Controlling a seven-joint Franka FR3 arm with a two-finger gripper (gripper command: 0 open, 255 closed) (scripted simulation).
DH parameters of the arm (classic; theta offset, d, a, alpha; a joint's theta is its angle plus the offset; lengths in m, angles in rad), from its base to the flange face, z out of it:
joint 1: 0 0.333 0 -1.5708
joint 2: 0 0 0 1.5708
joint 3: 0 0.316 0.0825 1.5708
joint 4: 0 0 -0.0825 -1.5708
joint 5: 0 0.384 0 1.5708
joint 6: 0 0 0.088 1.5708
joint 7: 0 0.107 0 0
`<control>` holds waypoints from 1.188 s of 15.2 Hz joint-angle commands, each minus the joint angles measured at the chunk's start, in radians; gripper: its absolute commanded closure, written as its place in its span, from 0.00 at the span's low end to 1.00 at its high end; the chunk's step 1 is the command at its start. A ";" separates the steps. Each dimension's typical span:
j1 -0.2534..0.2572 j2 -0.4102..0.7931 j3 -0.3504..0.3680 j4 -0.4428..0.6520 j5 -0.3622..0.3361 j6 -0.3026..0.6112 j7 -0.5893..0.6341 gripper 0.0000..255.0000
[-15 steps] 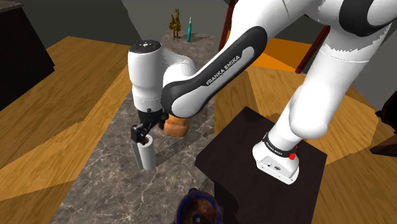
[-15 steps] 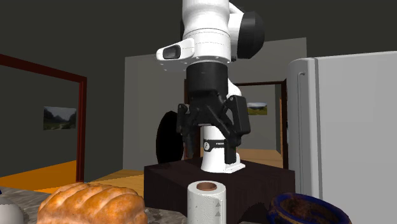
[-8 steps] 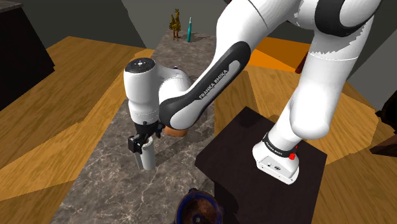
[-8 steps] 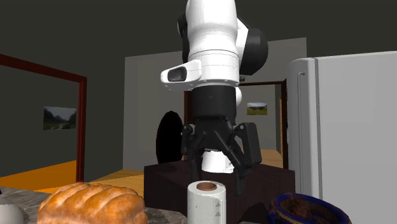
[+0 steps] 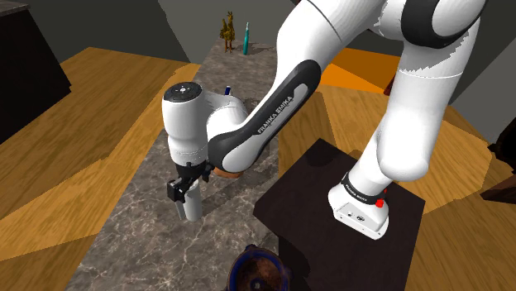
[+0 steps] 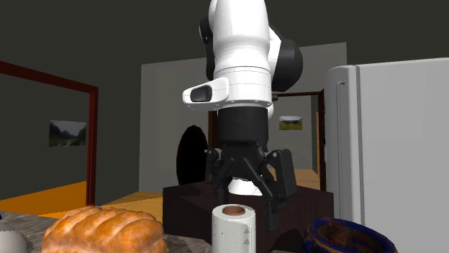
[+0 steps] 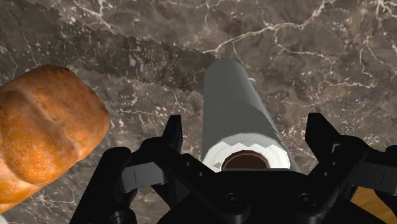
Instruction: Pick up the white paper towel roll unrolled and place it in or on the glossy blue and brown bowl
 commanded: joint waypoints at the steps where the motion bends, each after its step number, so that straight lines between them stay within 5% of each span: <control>1: 0.000 0.000 0.000 0.000 0.000 0.000 0.000 0.00; 2: 0.000 0.000 0.000 0.000 0.000 0.000 0.000 1.00; 11: 0.000 0.000 0.000 0.000 0.000 0.000 0.000 1.00; 18: -0.026 -0.078 0.034 0.013 0.071 -0.078 -0.048 1.00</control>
